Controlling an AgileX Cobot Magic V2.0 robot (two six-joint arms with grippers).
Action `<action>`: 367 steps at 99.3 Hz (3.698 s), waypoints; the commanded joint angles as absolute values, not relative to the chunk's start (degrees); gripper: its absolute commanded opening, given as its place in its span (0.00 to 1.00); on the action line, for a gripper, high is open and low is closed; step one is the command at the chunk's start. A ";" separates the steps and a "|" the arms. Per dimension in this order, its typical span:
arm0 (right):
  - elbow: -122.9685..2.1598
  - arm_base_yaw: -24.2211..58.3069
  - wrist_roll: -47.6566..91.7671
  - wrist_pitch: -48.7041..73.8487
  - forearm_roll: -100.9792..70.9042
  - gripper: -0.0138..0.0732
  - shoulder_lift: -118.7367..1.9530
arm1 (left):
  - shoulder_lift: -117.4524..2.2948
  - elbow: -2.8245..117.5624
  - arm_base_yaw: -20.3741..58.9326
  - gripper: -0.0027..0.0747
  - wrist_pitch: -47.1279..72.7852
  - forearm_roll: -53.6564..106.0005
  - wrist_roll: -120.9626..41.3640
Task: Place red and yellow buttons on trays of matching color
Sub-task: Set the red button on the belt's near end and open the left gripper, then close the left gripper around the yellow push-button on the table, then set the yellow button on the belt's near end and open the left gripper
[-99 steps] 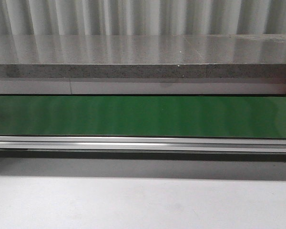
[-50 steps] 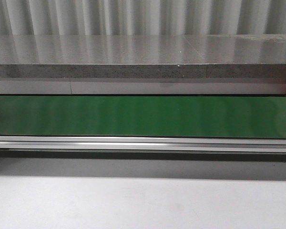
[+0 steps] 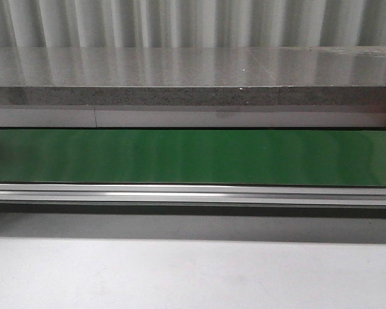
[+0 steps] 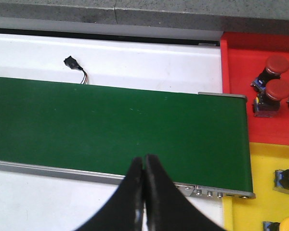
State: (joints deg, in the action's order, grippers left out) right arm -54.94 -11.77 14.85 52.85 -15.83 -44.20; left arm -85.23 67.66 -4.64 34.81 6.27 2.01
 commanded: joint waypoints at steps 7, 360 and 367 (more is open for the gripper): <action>-56.21 -11.80 15.43 49.60 -16.53 0.02 -43.83 | -83.13 69.85 -8.93 0.86 31.95 6.14 1.98; -56.21 -11.80 15.43 49.60 -16.53 0.02 -43.83 | -88.47 68.19 -5.36 0.01 33.02 5.81 0.55; -56.21 -11.80 15.43 49.60 -16.53 0.02 -43.83 | -88.47 68.08 -4.97 0.01 32.88 5.81 0.55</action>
